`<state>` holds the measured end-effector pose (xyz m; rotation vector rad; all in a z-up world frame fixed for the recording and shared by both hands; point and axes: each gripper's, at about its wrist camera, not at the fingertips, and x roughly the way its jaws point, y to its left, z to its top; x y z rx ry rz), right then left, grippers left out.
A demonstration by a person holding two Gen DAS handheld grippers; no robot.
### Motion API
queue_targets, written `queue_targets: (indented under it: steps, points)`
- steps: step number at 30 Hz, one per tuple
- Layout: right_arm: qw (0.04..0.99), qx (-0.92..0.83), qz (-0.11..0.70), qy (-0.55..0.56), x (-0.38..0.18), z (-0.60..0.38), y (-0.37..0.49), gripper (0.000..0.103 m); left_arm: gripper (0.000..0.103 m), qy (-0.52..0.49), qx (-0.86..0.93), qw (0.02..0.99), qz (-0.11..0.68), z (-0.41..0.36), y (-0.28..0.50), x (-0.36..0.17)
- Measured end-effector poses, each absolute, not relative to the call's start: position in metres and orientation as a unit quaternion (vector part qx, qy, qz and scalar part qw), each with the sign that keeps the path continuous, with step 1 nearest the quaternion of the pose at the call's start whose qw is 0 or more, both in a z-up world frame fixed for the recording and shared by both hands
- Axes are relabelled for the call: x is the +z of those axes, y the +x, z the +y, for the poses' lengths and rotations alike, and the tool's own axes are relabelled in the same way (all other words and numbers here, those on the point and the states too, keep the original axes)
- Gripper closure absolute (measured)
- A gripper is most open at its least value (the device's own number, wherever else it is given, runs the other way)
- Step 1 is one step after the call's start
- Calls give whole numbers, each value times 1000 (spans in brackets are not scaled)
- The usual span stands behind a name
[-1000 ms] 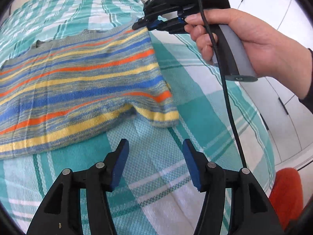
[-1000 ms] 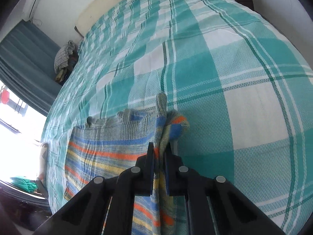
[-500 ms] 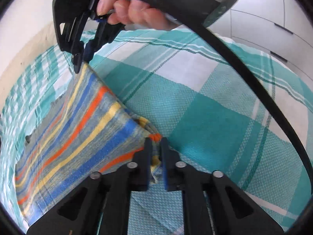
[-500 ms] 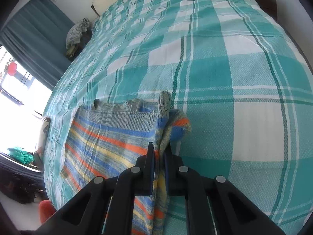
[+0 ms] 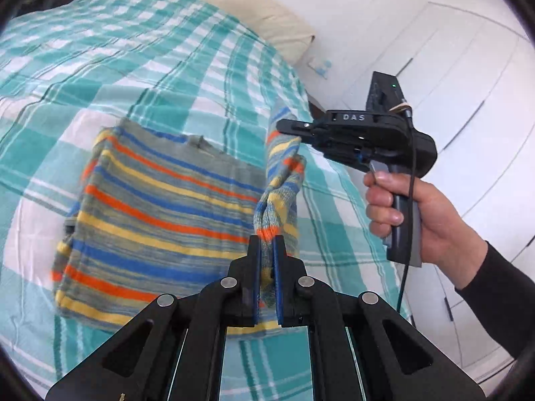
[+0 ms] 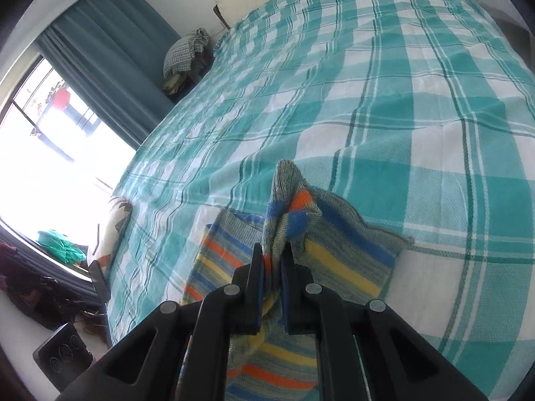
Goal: Fold small clothes
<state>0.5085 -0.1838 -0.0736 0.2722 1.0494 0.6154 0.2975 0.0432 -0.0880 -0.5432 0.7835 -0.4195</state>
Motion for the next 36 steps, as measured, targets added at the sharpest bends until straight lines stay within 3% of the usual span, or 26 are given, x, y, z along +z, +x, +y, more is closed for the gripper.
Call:
queue_targets:
  steps: [9, 10, 12, 13, 14, 17, 21, 22, 24, 25, 27, 30, 31, 33, 35, 36]
  points:
    - [789, 314, 509, 137, -134, -51, 514, 94, 98, -276, -88, 864, 413, 119, 296, -150]
    - [790, 317, 507, 133, -140, -42, 512, 87, 97, -264, -79, 865, 420, 122, 294, -154]
    - [794, 310, 509, 123, -148, -31, 509, 57, 90, -245, -63, 860, 444, 123, 295, -162]
    - [792, 307, 511, 129, -149, -32, 506, 36, 78, -243, -55, 857, 450, 128, 293, -164]
    - [795, 306, 506, 139, -146, -38, 502, 36, 66, -247, -52, 857, 448, 133, 287, -162]
    - [815, 303, 475, 134, -123, -67, 477, 36, 47, -264, -57, 867, 420, 143, 271, -148]
    - [848, 288, 441, 58, -97, -106, 411, 36, 34, -241, -89, 880, 400, 132, 267, -133]
    - [850, 292, 435, 45, -96, -115, 390, 36, 34, -219, -86, 882, 407, 125, 270, -134]
    - [849, 306, 428, 44, -101, -129, 351, 36, 55, -188, -65, 878, 435, 118, 282, -146]
    - [842, 318, 434, 46, -110, -129, 336, 36, 89, -183, -49, 867, 461, 118, 293, -158]
    - [813, 352, 462, 28, -138, -119, 315, 36, 95, -214, -52, 848, 481, 127, 302, -177]
    - [777, 346, 524, -39, -188, -106, 299, 47, 95, -189, -43, 855, 480, 129, 294, -166]
    - [789, 335, 513, -47, -181, -109, 293, 51, 89, -180, -39, 858, 480, 130, 289, -159]
    - [792, 312, 524, -30, -164, -118, 285, 50, 74, -166, -21, 864, 475, 135, 271, -145]
    - [814, 287, 502, -54, -144, -126, 267, 37, 29, -161, -7, 871, 465, 139, 254, -133]
    - [824, 276, 490, -70, -136, -129, 258, 35, 22, -153, 3, 876, 457, 140, 246, -127]
